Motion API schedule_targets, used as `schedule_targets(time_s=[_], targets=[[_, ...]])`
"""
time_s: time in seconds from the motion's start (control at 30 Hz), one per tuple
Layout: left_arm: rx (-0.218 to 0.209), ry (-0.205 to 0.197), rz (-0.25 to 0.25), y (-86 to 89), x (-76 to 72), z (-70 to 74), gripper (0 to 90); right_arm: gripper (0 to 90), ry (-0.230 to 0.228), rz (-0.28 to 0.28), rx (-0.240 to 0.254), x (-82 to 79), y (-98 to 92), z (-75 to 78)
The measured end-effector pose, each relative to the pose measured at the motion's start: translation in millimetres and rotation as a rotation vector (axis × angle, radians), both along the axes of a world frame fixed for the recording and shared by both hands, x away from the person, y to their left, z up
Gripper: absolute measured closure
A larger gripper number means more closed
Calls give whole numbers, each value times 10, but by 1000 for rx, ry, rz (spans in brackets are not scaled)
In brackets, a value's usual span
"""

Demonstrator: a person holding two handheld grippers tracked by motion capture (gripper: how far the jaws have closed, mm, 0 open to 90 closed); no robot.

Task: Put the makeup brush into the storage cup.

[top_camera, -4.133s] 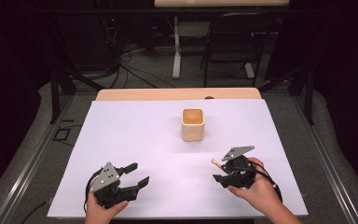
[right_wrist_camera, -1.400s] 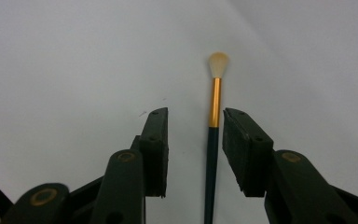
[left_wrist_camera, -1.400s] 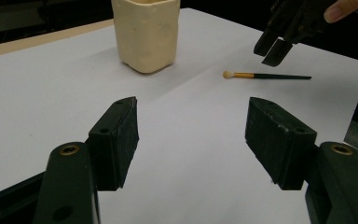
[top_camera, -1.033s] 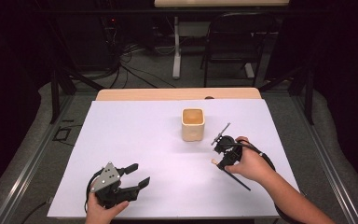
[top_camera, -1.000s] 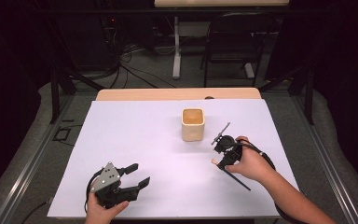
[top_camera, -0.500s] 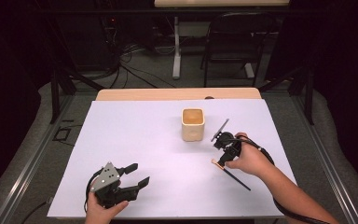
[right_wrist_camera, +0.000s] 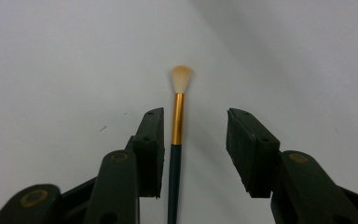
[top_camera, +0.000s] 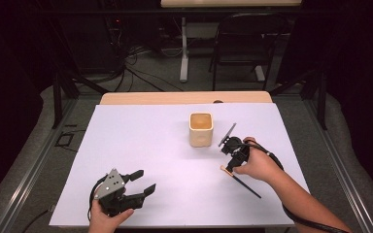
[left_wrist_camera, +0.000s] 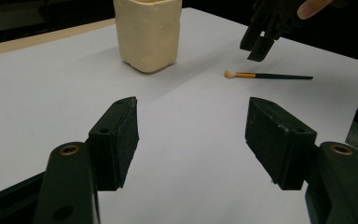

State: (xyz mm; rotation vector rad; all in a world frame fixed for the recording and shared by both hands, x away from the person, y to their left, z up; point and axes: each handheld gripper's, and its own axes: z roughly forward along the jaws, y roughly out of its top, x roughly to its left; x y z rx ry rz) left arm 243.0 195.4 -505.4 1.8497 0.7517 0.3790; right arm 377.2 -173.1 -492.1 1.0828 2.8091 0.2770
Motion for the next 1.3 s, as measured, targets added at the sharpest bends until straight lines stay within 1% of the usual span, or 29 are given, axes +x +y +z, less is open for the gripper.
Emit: schedule_targets(time_s=[0.1, 0.13, 0.17, 0.2, 0.23, 0.27, 0.3, 0.33, 0.4, 0.43, 0.47, 0.53, 0.67, 0.7, 0.8, 0.87, 0.9, 0.97, 1.0, 1.03, 1.07, 1.13, 1.17, 1.2, 1.23, 1.27, 1.3], targets=[[8, 3, 6, -1, -3, 2, 352, 579, 3, -7, 2, 8, 6, 10], [9, 4, 6, -1, -3, 2, 352, 591, 14, -9, -2, 13, 9, 17], [10, 3, 5, -1, -3, 2, 352, 602, 7, -4, 13, 18, 7, 1], [11, 3, 5, -2, -4, 2, 352, 602, 15, -6, 5, 21, 12, 7], [11, 3, 4, -1, -4, 2, 352, 600, 13, -7, 1, 22, 16, 6], [11, 3, 4, -1, -4, 2, 352, 601, 10, -11, 8, 19, 18, -4], [7, 2, 1, -1, -2, 0, 352, 602, 20, -13, 2, 19, 23, 1], [7, 3, 2, 0, -2, 0, 352, 601, 14, -8, 11, 19, 21, -14], [8, 3, 1, -1, -3, -1, 352, 597, 6, -7, 8, 16, 26, -28], [8, 3, 1, -1, -3, -1, 352, 597, 17, -2, 4, 20, 24, -27], [11, 3, 4, -2, -4, 0, 352, 599, 8, -4, 10, 18, 25, -42], [11, 4, 5, -4, -5, 0, 352, 599, 12, 0, 15, 21, 23, -49], [11, 4, 5, -4, -5, 1, 352, 609, 27, -4, -4, 26, 31, -49], [11, 3, 4, -3, -5, 1, 352, 612, 22, -7, 4, 25, 30, -60], [10, 3, 2, -3, -3, -1, 352, 617, 29, -9, 6, 27, 31, -61], [11, 3, 4, -3, -4, 0, 352, 621, 21, -6, 9, 27, 30, -74], [12, 3, 4, -3, -4, -1, 351, 630, 40, -19, 6, 24, 38, -71], [10, 4, 1, -3, -2, -2, 352, 637, 34, -12, -2, 26, 36, -77], [9, 3, 0, -4, -2, -3, 352, 641, 29, -9, 3, 25, 35, -89], [10, 4, 0, -5, -2, -3, 352, 655, 44, -19, 6, 21, 41, -93], [10, 4, 0, -5, -2, -4, 352, 661, 38, -16, 6, 20, 40, -103], [10, 4, 0, -5, -2, -4, 352, 669, 41, -10, 3, 22, 39, -108], [10, 4, 1, -5, -2, -5, 352, 679, 51, -9, -3, 23, 43, -114], [8, 6, 1, -6, -2, -5, 352, 679, 51, -9, -3, 23, 43, -114], [10, 4, 1, -5, -1, -5, 352, 689, 70, -15, -12, 25, 50, -109], [10, 4, 1, -4, -1, -4, 352, 692, 73, -15, -13, 26, 51, -115], [10, 4, 1, -4, -1, -4, 352, 696, 59, -15, -3, 23, 50, -135]])
